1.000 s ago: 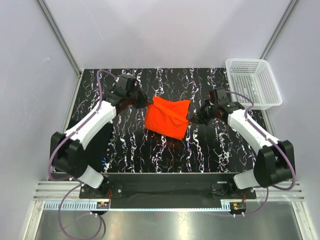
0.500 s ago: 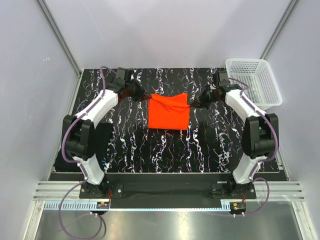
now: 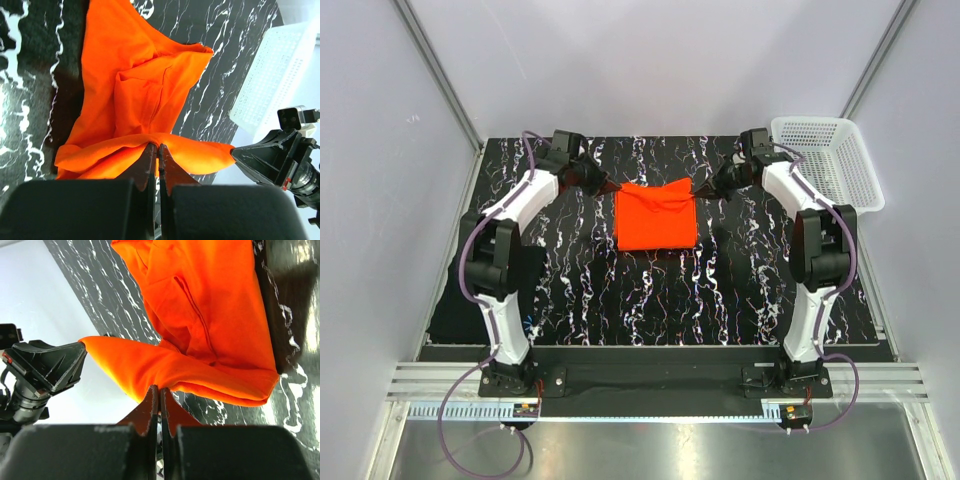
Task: Fold and stack the t-shirts
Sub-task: Fold the tshirt
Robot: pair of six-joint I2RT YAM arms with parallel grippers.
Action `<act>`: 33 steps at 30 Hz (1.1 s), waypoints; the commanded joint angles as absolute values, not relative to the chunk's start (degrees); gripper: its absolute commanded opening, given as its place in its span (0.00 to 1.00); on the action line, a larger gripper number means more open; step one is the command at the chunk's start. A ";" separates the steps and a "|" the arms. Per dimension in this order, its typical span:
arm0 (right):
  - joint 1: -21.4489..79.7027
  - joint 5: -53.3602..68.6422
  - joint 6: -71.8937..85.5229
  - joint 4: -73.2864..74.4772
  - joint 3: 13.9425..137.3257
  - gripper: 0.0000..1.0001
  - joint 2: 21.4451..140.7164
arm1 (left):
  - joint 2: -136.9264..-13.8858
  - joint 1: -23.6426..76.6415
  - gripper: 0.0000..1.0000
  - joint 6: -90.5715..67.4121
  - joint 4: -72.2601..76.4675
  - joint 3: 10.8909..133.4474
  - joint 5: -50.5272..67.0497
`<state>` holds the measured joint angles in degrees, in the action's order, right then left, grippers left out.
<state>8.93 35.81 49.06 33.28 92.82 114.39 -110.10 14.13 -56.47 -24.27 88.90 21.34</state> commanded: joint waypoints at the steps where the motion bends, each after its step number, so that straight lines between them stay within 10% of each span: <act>1: 7.91 38.84 48.43 33.31 97.38 0.04 116.80 | -112.23 13.27 0.00 -57.83 -20.92 93.68 24.16; 13: 7.91 40.69 47.90 34.72 94.50 0.04 113.21 | -103.31 13.88 0.00 -58.80 -19.60 86.15 25.58; 33: 21.17 33.14 58.17 35.68 55.21 0.04 71.47 | -57.94 18.36 0.00 -63.71 -19.07 41.42 29.62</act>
